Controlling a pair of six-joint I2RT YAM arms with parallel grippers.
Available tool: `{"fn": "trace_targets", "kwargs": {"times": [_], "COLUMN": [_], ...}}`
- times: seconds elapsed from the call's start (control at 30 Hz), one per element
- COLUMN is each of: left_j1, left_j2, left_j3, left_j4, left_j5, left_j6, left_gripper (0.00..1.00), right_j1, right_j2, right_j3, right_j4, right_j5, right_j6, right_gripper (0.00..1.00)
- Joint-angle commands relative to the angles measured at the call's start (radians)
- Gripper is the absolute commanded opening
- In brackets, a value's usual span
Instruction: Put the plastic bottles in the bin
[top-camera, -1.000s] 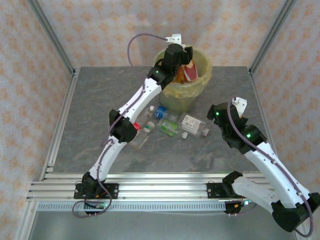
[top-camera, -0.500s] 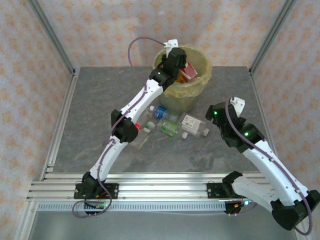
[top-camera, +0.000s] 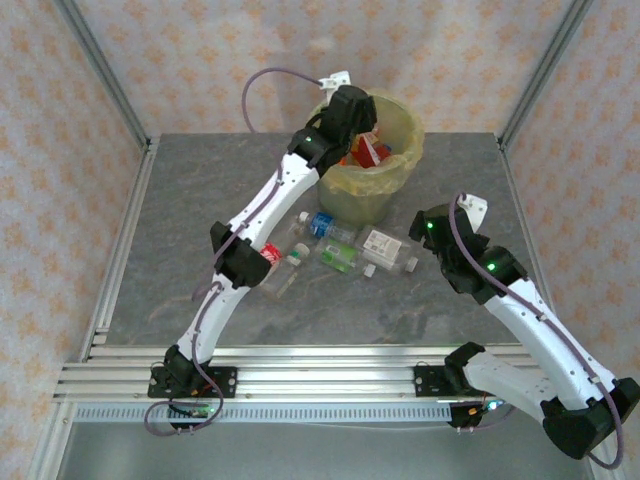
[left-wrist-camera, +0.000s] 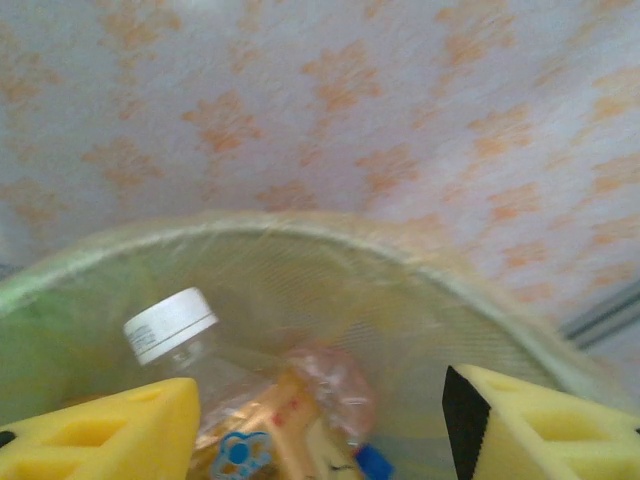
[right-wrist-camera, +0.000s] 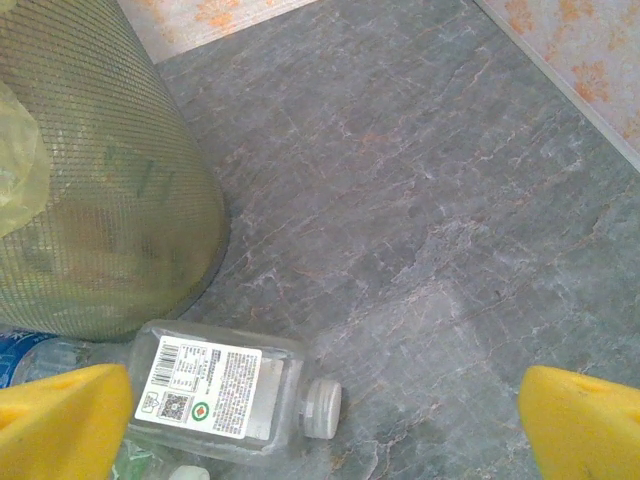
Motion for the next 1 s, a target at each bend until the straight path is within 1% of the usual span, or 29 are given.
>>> {"fn": "trace_targets", "kwargs": {"times": [0.0,0.13,0.23,0.33,0.5,0.57,0.63,0.8,0.97], "left_j1": [-0.029,-0.038,-0.039,-0.039,-0.039,-0.036,-0.03,-0.009,0.024], "left_j2": [-0.142,-0.23,-0.334,-0.5,-0.859,-0.967,-1.052,-1.194,-1.307], "left_j3": [0.02,0.004,-0.101,-0.331,-0.864,-1.02,-1.139,-1.363,-1.548], "left_j4": [-0.018,-0.075,-0.089,-0.015,0.216,0.24,0.216,0.036,-0.07], "left_j5": [0.071,0.067,0.048,0.022,-0.067,-0.1,-0.129,-0.199,-0.222], "left_j6": [0.023,0.071,0.095,0.123,0.158,0.166,0.17,0.139,0.065], "left_gripper": [0.68,0.7,0.73,0.76,0.91,0.96,1.0,1.0,1.0], "right_j1": [-0.001,0.0,0.003,0.024,0.068,0.079,0.084,0.101,0.136], "right_j2": [0.0,0.008,0.016,0.03,0.064,0.083,0.103,0.161,0.243], "right_j3": [-0.006,-0.023,-0.041,-0.052,-0.06,-0.059,-0.055,-0.044,-0.034], "right_j4": [-0.026,-0.001,0.018,0.024,0.038,0.041,0.043,0.068,0.094], "right_j5": [-0.033,-0.128,-0.189,-0.207,-0.21,-0.206,-0.204,-0.241,-0.281], "right_j6": [-0.012,-0.059,-0.082,-0.094,-0.101,-0.1,-0.098,-0.101,-0.11], "right_gripper": [0.99,0.99,0.99,1.0,0.98,0.97,0.97,0.96,0.93]}}
